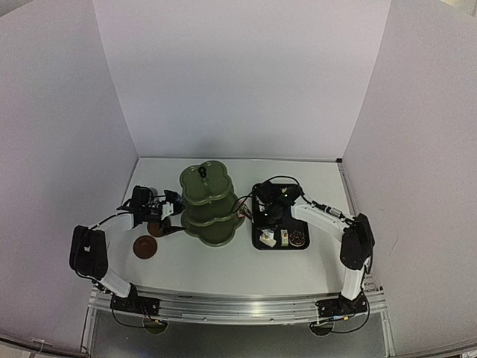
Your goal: Serve the afternoon tea
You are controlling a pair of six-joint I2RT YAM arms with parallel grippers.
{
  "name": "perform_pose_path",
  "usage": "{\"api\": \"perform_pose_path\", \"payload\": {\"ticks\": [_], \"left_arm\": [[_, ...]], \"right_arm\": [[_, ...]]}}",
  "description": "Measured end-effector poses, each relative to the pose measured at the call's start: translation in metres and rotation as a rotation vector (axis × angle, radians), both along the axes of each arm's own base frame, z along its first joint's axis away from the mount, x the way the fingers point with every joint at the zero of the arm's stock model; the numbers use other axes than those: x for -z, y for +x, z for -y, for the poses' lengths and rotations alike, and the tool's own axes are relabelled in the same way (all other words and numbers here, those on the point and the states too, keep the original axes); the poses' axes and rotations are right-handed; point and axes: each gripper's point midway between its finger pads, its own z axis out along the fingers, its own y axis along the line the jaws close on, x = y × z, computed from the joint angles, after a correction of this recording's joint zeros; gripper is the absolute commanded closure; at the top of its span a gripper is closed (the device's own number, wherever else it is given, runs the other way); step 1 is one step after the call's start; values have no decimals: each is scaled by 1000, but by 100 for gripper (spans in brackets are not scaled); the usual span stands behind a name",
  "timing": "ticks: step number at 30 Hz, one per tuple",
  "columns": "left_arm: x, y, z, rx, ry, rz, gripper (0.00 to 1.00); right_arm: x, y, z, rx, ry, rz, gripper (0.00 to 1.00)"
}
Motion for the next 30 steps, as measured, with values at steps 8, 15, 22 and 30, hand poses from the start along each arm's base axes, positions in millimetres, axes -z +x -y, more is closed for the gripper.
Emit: {"api": "perform_pose_path", "payload": {"ticks": [8,15,22,30], "left_arm": [[0,6,-1,-17,8,28,7],[0,6,-1,-17,8,28,7],[1,5,-1,-17,8,27,7],[1,5,-1,-17,8,27,7]], "right_arm": [[-3,0,-14,-24,18,12,83],[9,-1,-20,-44,1,3,69],[7,-2,-20,-61,-13,6,67],[-8,2,-24,-80,-7,33,62]]}}
